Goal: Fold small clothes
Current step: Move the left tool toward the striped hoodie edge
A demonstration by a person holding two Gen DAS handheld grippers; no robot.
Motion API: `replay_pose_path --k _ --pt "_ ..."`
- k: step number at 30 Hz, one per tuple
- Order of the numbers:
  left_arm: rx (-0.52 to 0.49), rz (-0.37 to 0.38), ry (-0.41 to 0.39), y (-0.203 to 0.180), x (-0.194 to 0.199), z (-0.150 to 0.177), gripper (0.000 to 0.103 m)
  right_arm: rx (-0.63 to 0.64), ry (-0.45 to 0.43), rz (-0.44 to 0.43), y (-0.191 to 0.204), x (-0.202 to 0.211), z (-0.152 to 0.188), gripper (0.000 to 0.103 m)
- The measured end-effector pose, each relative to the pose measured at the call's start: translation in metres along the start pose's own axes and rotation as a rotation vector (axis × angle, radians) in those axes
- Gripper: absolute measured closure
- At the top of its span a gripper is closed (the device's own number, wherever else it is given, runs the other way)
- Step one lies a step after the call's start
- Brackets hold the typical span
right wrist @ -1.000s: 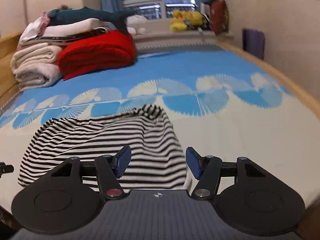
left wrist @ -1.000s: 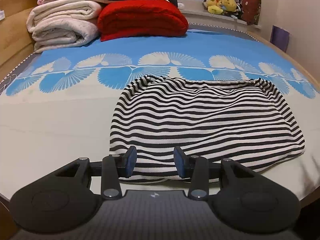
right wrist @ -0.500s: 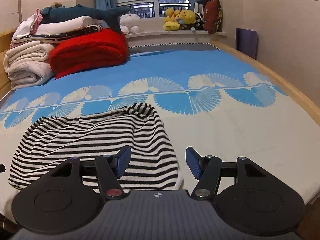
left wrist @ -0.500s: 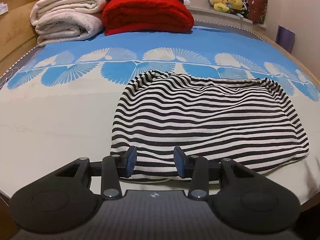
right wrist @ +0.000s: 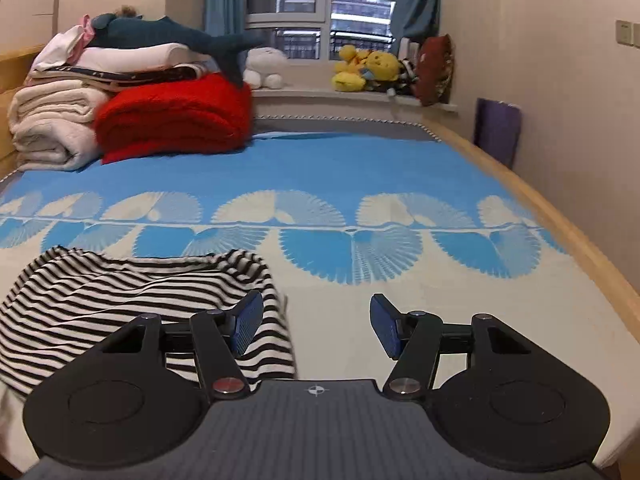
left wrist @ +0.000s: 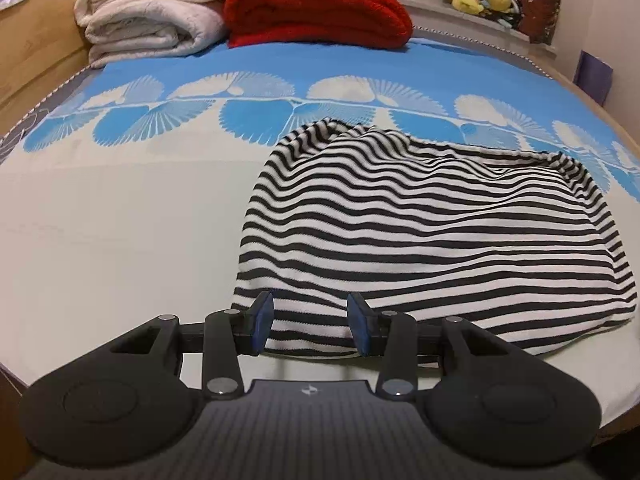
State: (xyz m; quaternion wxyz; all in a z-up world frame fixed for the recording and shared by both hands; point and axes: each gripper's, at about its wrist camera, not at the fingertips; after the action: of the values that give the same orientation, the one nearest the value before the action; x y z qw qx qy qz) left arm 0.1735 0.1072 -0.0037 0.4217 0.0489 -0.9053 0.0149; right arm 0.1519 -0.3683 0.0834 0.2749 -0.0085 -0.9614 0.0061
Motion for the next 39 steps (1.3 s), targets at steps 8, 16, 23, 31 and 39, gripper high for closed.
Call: replay_pose_path --k 8,16,23,31,39 --pt "0.045 -0.001 0.023 -0.002 -0.008 -0.003 0.058 0.041 0.008 -0.008 0.003 -0.002 0.006 0.042" --pt "0.281 0.027 0.112 0.035 -0.022 -0.005 0.056 0.034 0.001 -0.007 0.003 0.001 0.007 0.042" --pt "0.635 0.004 0.249 0.085 -0.054 0.002 0.036 0.048 -0.023 -0.013 0.003 0.007 0.007 0.042" --pt "0.711 -0.039 0.301 0.085 -0.070 0.006 0.034 0.019 -0.016 0.004 -0.011 0.005 0.008 0.041" --pt "0.692 -0.054 0.298 0.075 -0.070 0.004 0.035 -0.012 -0.012 0.022 -0.015 0.008 0.010 0.041"
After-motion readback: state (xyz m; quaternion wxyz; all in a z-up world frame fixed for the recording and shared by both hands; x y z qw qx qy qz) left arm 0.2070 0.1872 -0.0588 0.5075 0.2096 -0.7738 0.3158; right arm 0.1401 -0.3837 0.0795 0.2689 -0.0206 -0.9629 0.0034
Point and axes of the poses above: each gripper's, at about its wrist camera, not at the fingertips, and x roughly against the way its jaws point, y to its left, z to its underside, and after that the axes turned 2 degrees about -y, right-handed
